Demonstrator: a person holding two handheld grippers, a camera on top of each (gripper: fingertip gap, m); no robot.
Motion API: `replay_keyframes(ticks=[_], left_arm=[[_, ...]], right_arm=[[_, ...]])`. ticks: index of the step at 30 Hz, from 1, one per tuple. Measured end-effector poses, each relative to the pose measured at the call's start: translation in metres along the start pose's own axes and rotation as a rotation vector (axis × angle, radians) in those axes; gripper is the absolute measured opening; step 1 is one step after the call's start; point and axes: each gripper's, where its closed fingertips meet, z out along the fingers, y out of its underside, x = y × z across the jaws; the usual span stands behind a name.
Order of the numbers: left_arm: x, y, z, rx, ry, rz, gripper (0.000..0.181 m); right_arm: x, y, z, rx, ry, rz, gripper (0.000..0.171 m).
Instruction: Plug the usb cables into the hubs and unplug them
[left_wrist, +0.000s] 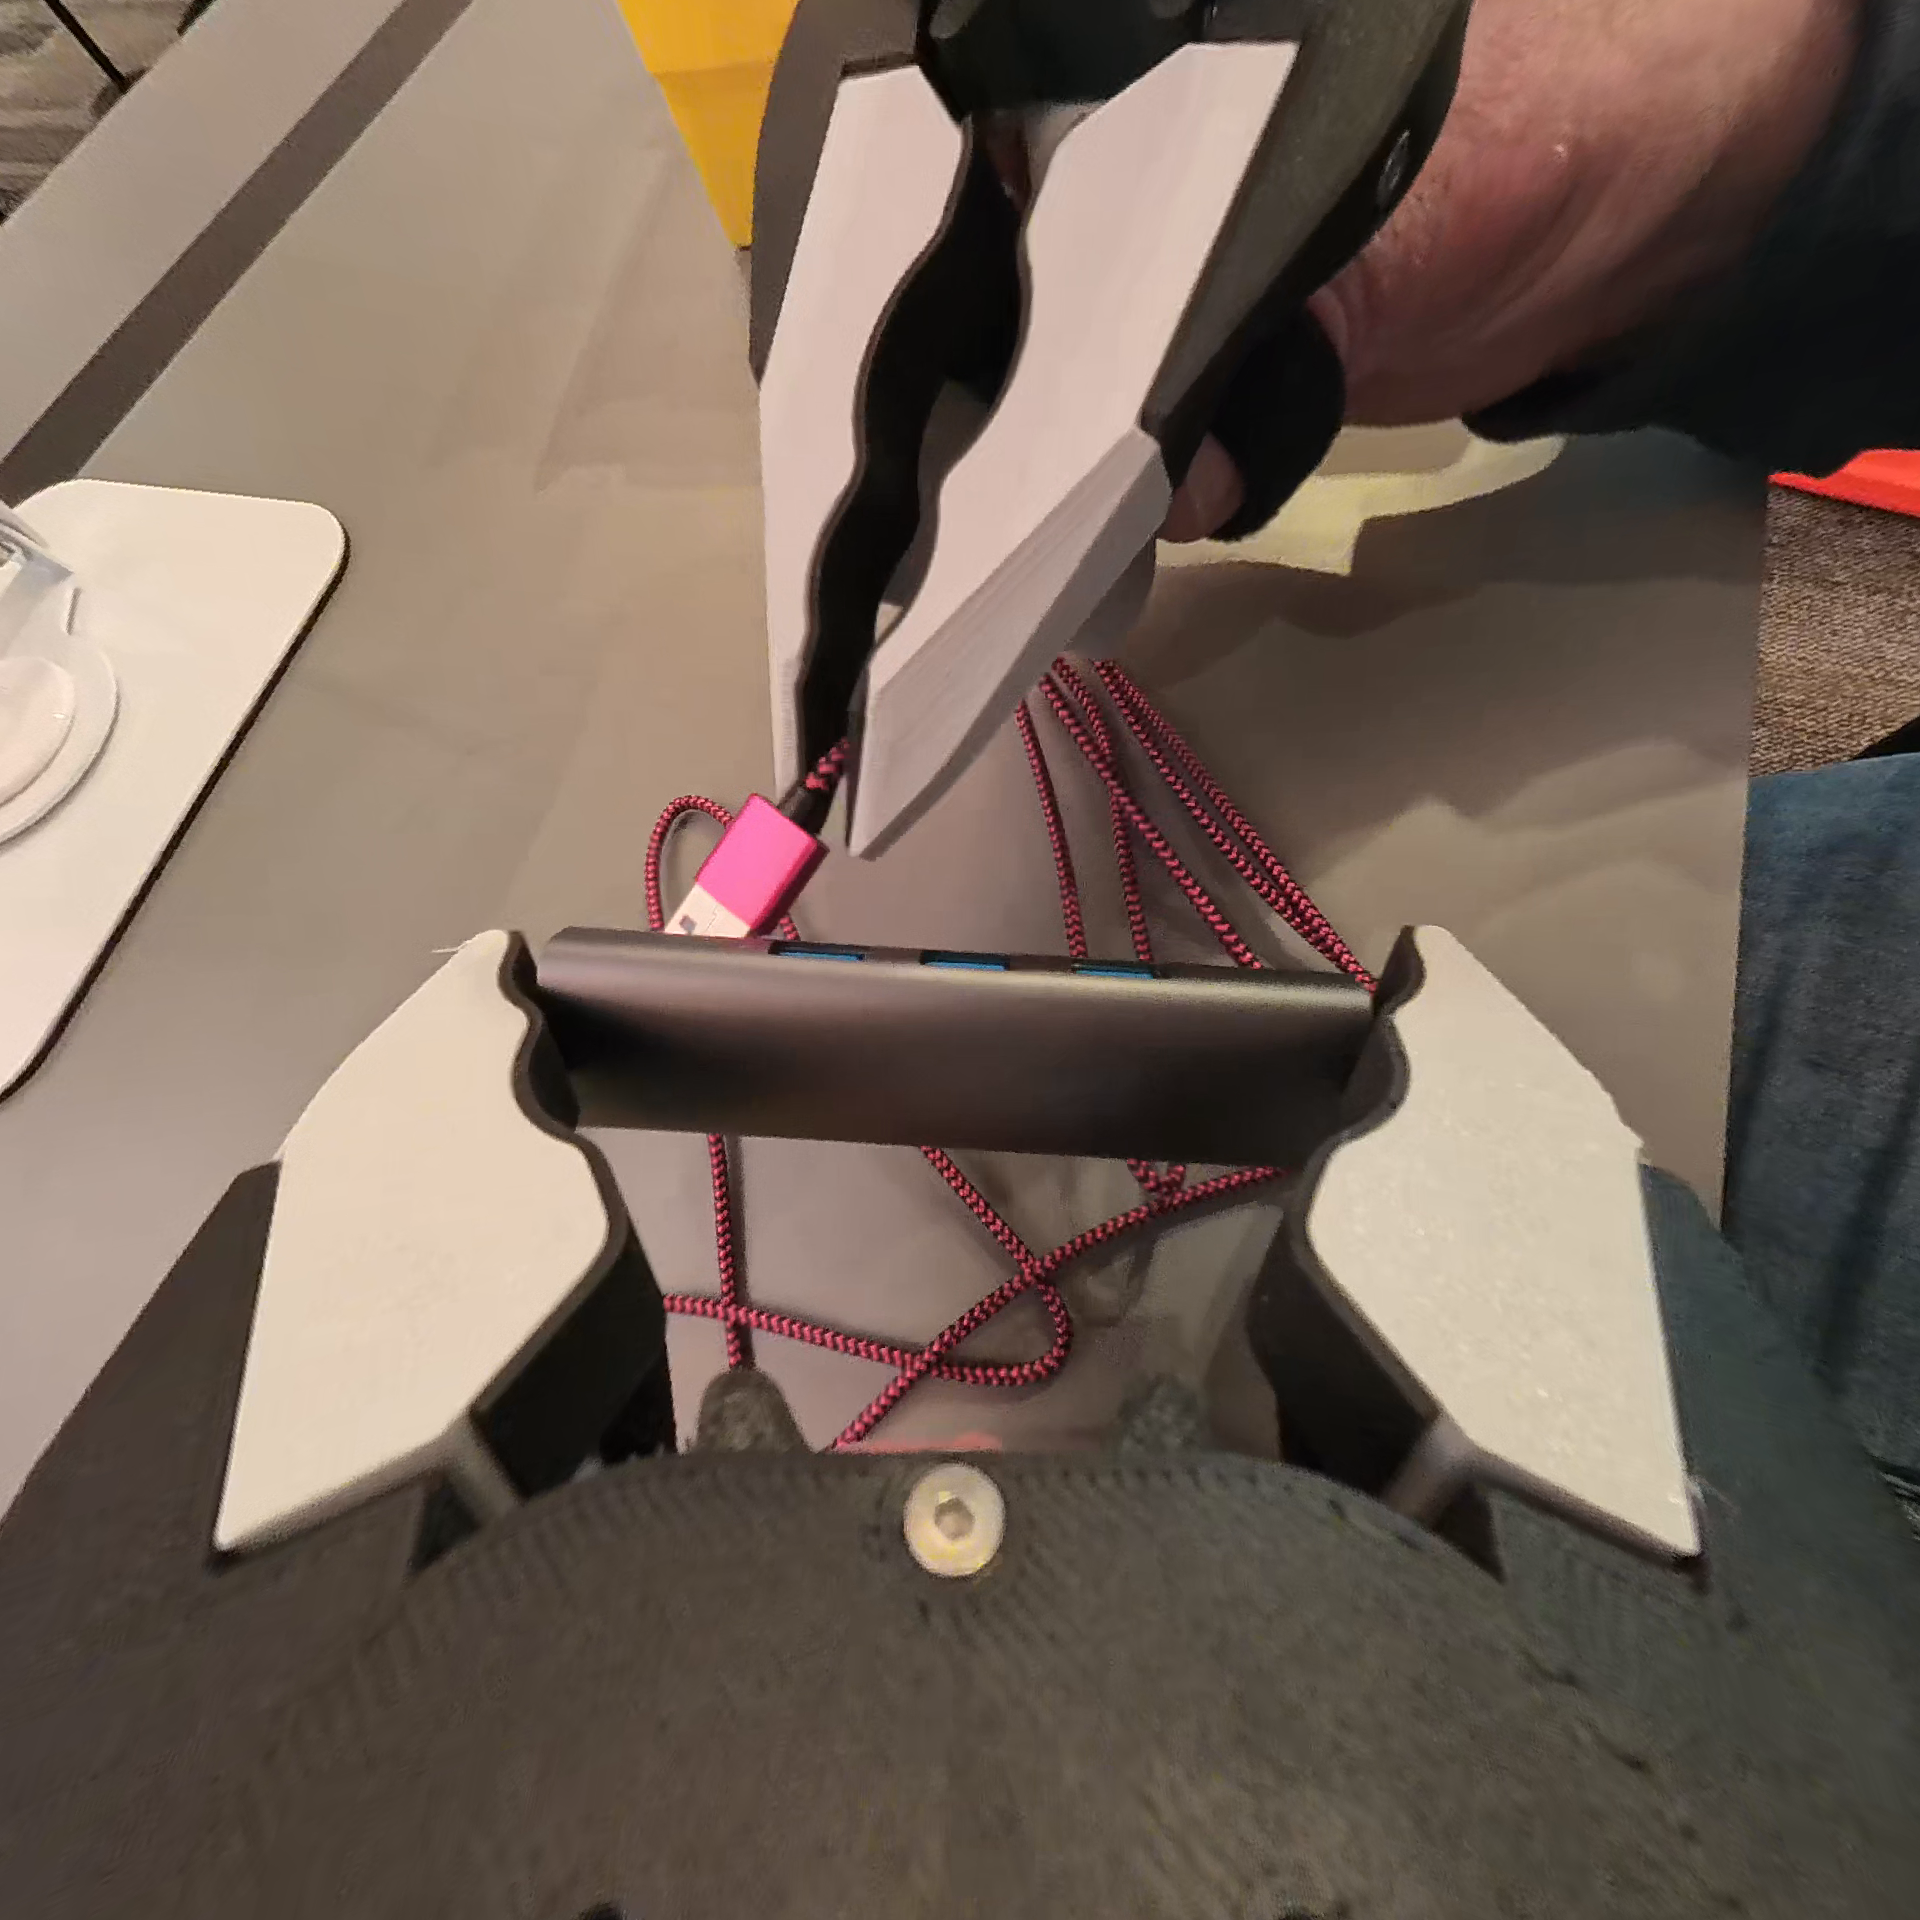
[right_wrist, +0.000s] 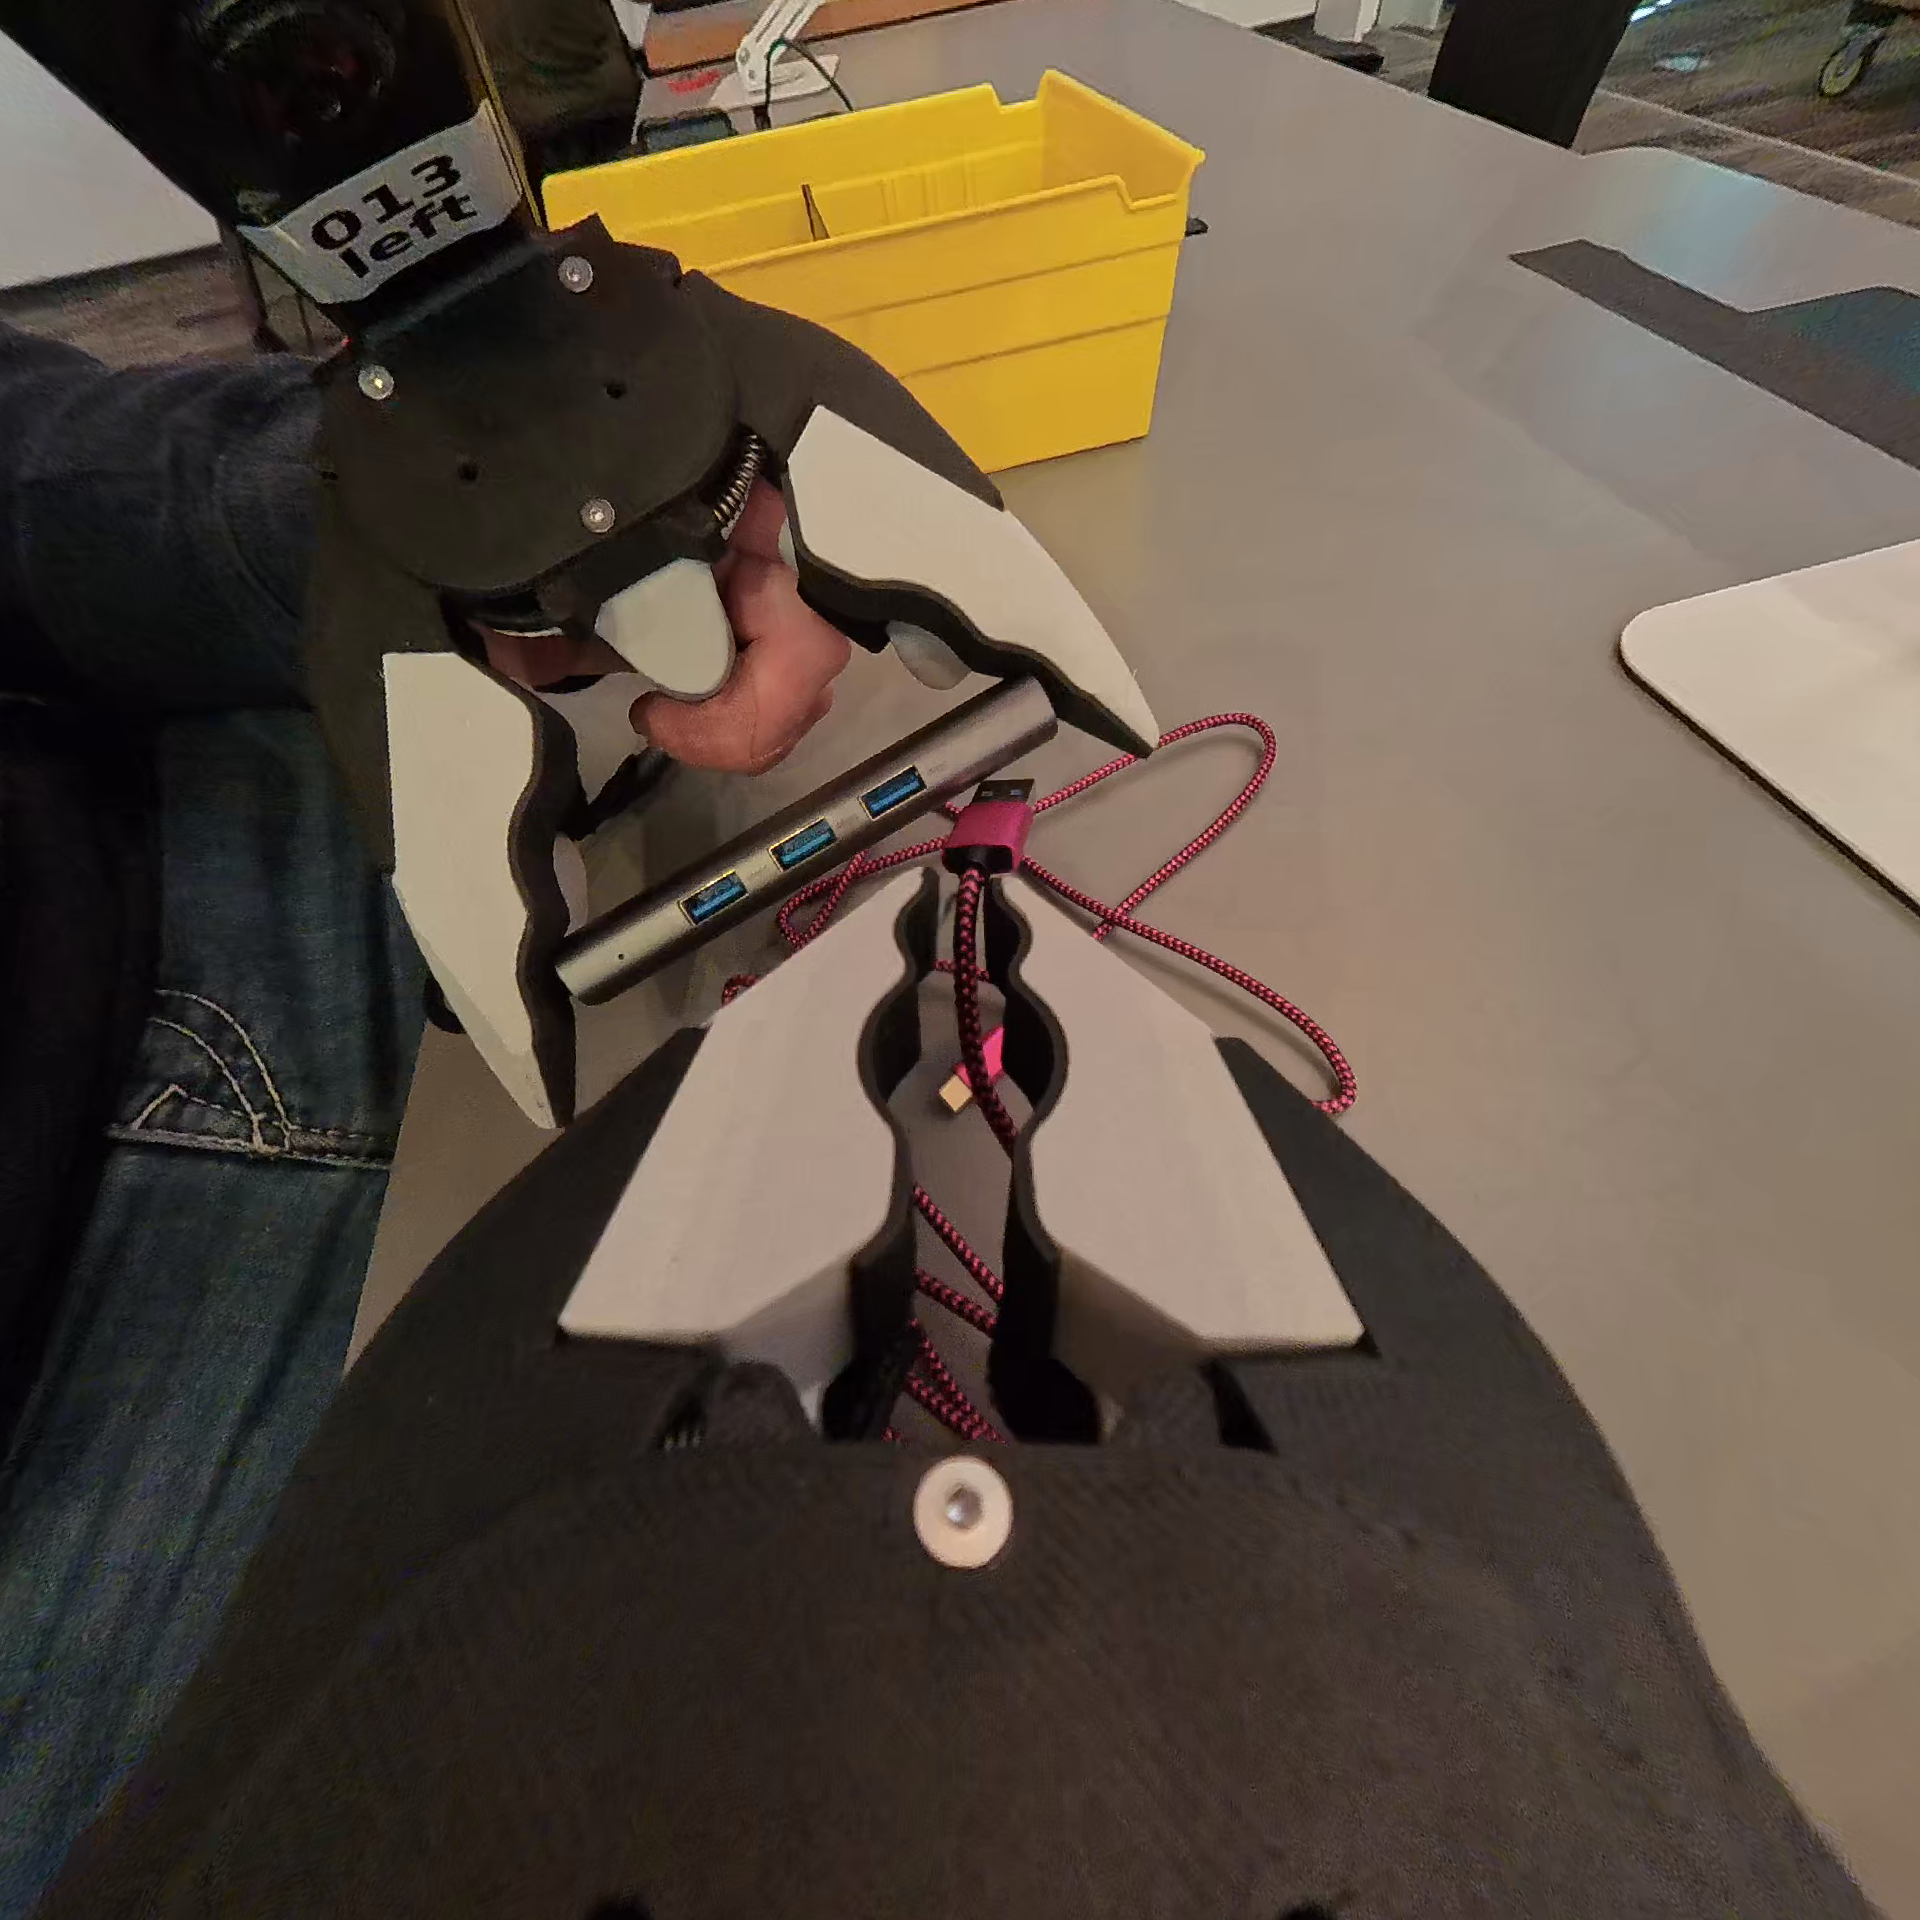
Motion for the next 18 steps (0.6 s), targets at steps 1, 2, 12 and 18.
replay_keyframes(ticks=[1, 2, 12, 18], left_arm=[[0.0005, -0.0008, -0.0003, 0.005, 0.005, -0.005, 0.142], [0.0005, -0.0010, -0.0004, 0.006, 0.007, -0.009, 0.142], [0.0012, 0.0011, 0.0019, -0.007, 0.015, -0.007, 0.142], [-0.0035, 0.0006, -0.0023, -0.008, -0.001, 0.007, 0.142]], right_arm=[[-0.0010, -0.0004, 0.0002, 0.006, -0.004, 0.003, 0.003], [0.0005, 0.0002, 0.0004, 0.006, 0.010, 0.000, 0.002], [0.0064, -0.0044, -0.0030, 0.048, 0.085, -0.025, 0.001], [0.0023, 0.0003, -0.0065, -0.005, 0.028, -0.020, 0.000]])
